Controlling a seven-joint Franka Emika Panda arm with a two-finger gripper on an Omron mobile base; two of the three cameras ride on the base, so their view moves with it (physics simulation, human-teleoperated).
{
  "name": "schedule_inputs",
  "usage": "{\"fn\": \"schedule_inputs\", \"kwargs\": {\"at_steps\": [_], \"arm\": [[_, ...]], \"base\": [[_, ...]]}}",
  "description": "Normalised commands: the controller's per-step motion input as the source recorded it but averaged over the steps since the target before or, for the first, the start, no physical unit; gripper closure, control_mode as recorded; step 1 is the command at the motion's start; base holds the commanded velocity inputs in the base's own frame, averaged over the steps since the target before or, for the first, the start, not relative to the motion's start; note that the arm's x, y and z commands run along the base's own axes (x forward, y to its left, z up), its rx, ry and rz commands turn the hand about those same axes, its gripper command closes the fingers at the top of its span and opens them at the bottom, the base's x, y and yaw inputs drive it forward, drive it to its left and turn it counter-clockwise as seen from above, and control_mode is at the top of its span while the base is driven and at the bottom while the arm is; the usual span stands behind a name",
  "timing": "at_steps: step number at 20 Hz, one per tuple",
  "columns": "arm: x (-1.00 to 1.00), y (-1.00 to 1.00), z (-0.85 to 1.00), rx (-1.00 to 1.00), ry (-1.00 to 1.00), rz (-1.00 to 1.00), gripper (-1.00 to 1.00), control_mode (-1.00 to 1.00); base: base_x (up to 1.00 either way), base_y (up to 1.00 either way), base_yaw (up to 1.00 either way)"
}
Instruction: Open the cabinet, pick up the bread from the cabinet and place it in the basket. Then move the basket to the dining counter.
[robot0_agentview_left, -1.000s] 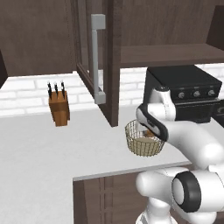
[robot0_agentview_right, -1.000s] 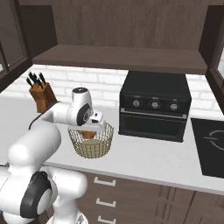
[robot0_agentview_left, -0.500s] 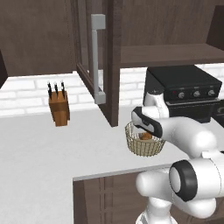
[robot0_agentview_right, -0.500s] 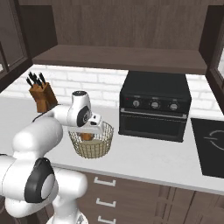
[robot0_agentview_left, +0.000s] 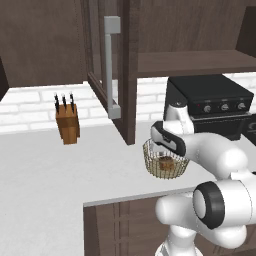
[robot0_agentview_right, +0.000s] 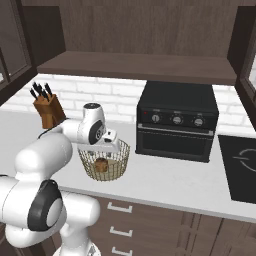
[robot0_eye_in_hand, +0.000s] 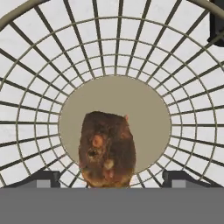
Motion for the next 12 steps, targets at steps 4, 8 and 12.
{"fn": "schedule_inputs", "kwargs": {"at_steps": [4, 8, 12], "arm": [[0.00, -0.01, 0.00, 0.00, 0.00, 0.00, -1.00, -1.00], [-0.26, -0.10, 0.16, -0.01, -0.03, -0.12, -1.00, -1.00], [-0.57, -0.29, 0.67, 0.00, -0.05, -0.32, -1.00, -1.00]], "base": [[0.00, 0.00, 0.00], [0.00, 0.00, 0.00], [0.00, 0.00, 0.00]]}}
